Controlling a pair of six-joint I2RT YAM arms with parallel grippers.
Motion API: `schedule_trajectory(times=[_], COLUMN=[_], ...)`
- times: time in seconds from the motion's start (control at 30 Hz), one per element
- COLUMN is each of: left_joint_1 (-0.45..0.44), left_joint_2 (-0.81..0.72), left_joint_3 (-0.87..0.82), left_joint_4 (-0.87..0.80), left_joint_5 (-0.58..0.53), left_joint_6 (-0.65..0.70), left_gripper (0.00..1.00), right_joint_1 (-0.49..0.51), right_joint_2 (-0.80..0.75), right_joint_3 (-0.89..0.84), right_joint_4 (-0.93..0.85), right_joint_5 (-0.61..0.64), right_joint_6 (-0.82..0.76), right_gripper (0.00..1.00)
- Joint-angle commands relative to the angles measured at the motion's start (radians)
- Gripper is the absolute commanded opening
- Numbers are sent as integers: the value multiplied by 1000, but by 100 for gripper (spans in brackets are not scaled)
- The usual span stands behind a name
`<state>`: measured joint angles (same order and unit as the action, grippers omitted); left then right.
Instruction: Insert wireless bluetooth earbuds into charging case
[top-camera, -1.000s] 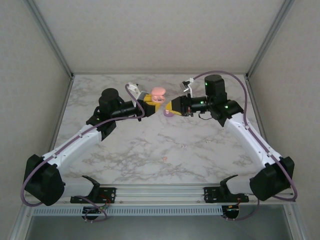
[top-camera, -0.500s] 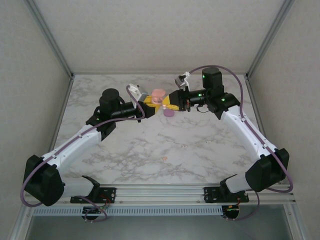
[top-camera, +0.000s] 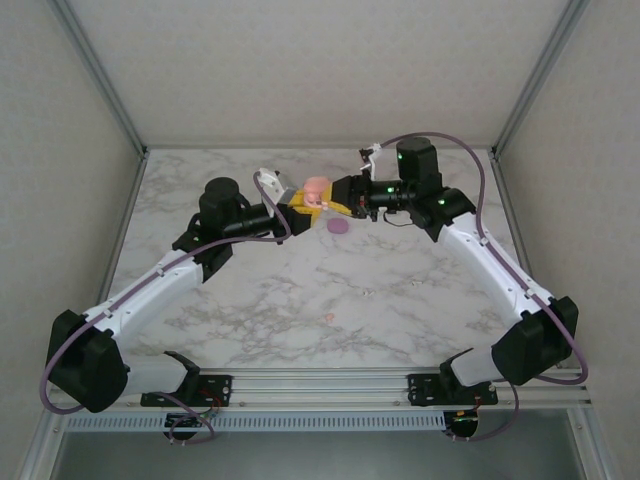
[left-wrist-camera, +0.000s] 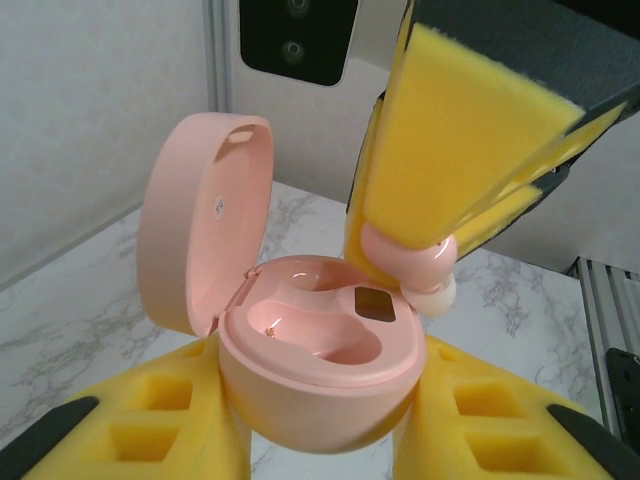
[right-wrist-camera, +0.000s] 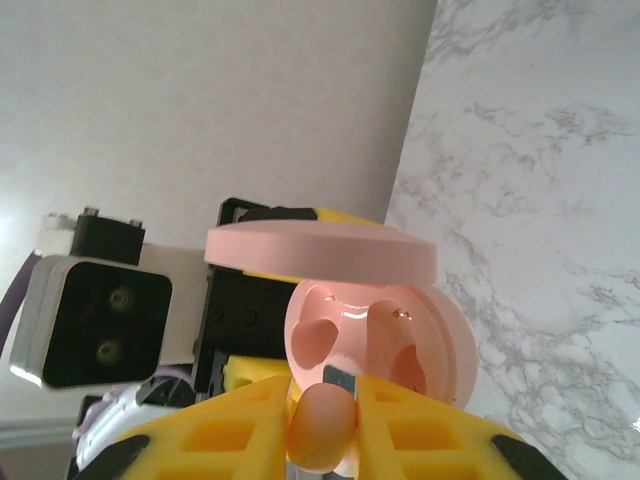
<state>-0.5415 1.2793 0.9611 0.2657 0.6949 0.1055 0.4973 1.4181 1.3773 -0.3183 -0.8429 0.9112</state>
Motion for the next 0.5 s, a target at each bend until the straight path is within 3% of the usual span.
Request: schedule_trajectory(times=[0.0,0.47], left_joint_1=[-10,-12], left_joint_2=[15,34], left_joint_3=[20,27], left_joint_4=[41,60], left_joint_5=[-6,-8], left_joint_6=[8,-4], left_gripper=[25,25], right_joint_1=[14,57], right_joint_2=[-32,-29], right_joint_3=[7,5], right_joint_4=[23,123], right_joint_5=[102,102], right_joint_6=[60,63], right_gripper=[21,21])
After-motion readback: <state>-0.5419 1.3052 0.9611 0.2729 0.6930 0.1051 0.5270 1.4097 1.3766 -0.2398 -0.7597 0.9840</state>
